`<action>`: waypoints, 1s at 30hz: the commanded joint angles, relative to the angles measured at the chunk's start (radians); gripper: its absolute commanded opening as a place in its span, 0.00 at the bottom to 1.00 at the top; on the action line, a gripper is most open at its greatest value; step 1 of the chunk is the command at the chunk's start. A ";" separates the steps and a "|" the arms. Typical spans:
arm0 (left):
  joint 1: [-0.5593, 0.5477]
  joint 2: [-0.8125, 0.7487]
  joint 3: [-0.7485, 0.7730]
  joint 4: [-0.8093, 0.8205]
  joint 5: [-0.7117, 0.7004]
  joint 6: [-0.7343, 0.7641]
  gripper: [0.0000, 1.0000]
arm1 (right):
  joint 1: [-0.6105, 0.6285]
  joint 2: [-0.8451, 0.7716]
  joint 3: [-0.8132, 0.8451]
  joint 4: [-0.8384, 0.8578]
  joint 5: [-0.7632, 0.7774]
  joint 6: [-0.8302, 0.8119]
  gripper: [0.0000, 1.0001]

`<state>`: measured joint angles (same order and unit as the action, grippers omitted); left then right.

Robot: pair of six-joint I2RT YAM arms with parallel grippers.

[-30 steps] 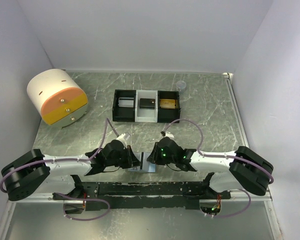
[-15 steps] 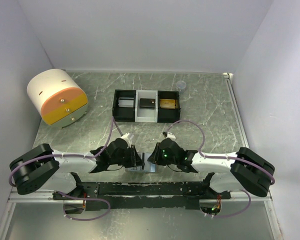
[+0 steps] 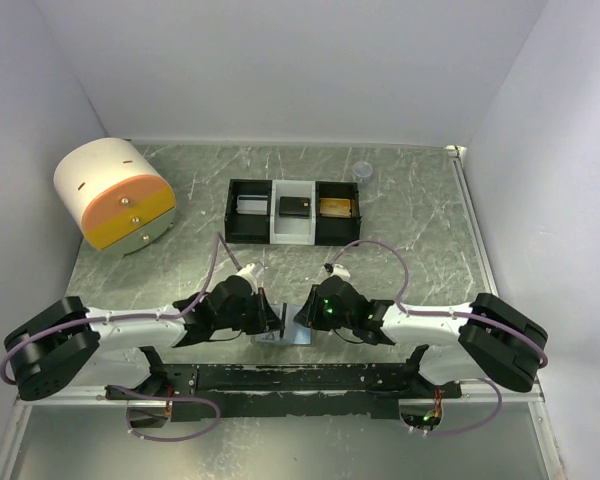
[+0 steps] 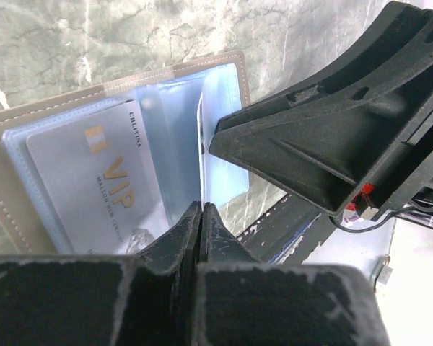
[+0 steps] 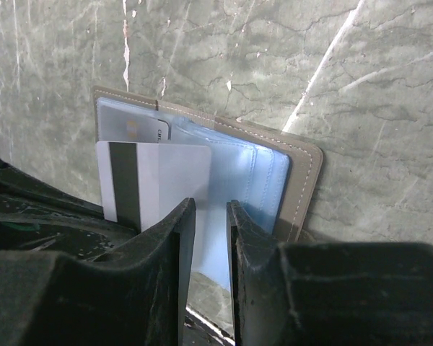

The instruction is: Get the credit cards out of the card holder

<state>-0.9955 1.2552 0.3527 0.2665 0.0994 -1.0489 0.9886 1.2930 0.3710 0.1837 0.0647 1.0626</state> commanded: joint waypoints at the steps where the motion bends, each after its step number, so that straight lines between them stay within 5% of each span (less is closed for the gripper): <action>1: 0.000 -0.069 0.045 -0.136 -0.078 0.037 0.07 | -0.007 0.014 0.014 -0.090 0.041 -0.025 0.25; 11: 0.000 -0.188 0.113 -0.350 -0.201 0.082 0.07 | -0.014 -0.106 0.126 -0.162 0.066 -0.124 0.27; 18: 0.001 -0.282 0.142 -0.443 -0.275 0.098 0.07 | -0.016 -0.131 0.257 -0.308 0.203 -0.225 0.40; 23: 0.001 -0.350 0.142 -0.507 -0.346 0.083 0.07 | -0.060 -0.063 0.399 -0.442 0.412 -0.266 0.60; 30: 0.001 -0.429 0.143 -0.570 -0.366 0.076 0.07 | -0.182 0.173 0.639 -0.504 0.459 -0.401 0.68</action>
<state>-0.9955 0.8658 0.4664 -0.2413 -0.2222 -0.9764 0.8520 1.3643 0.9165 -0.2558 0.4324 0.7620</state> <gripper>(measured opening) 0.077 0.648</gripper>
